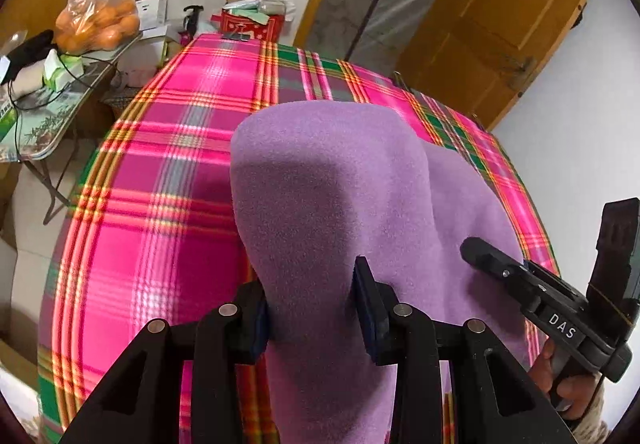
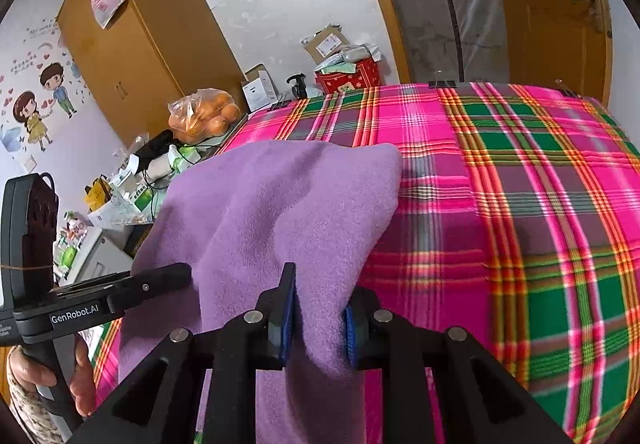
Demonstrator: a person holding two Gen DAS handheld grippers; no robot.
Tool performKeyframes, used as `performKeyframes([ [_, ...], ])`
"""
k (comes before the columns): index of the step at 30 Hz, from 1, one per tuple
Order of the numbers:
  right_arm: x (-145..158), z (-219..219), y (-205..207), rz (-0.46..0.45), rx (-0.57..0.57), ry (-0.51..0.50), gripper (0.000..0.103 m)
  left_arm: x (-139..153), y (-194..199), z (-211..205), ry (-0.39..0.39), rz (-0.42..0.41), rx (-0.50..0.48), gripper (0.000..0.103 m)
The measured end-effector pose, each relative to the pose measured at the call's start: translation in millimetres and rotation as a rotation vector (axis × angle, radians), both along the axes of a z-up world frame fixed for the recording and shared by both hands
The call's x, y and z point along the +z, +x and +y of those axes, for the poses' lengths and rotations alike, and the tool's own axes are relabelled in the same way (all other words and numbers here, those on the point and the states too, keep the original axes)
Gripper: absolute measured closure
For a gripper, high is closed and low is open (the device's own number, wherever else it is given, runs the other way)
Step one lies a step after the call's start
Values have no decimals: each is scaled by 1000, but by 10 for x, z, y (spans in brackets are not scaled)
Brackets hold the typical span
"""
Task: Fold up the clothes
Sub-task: 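Lift the held edge with both grippers and fold it over the bundle, then lower the fold onto the bundle and open both grippers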
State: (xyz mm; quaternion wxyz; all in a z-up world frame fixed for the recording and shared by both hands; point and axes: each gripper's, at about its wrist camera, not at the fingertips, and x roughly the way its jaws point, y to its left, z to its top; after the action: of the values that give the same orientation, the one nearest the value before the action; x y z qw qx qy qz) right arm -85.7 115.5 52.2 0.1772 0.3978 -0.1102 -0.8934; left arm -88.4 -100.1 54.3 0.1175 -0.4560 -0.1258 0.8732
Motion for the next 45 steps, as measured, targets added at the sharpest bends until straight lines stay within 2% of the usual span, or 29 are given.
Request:
performKeyframes([
  [7, -86, -26, -166, -24, -10, -50, 83, -76, -231, -99, -13, -21, 15, 65],
  [11, -189, -15, -235, -39, -20, -42, 83, -147, -302, -104, -24, -31, 16, 64],
  [18, -336, 43, -257, -54, -27, -25, 79, -236, -336, -183, 12, -52, 27, 61],
  [28, -333, 96, -82, -52, -2, 33, 72, -223, -13, -298, 48, -34, 57, 59],
  [36, -332, 182, 311, -29, 20, 90, 71, -223, 316, -327, 71, -19, 79, 59],
  [45, -335, 267, 580, -37, 11, 101, 71, -225, 507, -325, 75, -20, 99, 59],
])
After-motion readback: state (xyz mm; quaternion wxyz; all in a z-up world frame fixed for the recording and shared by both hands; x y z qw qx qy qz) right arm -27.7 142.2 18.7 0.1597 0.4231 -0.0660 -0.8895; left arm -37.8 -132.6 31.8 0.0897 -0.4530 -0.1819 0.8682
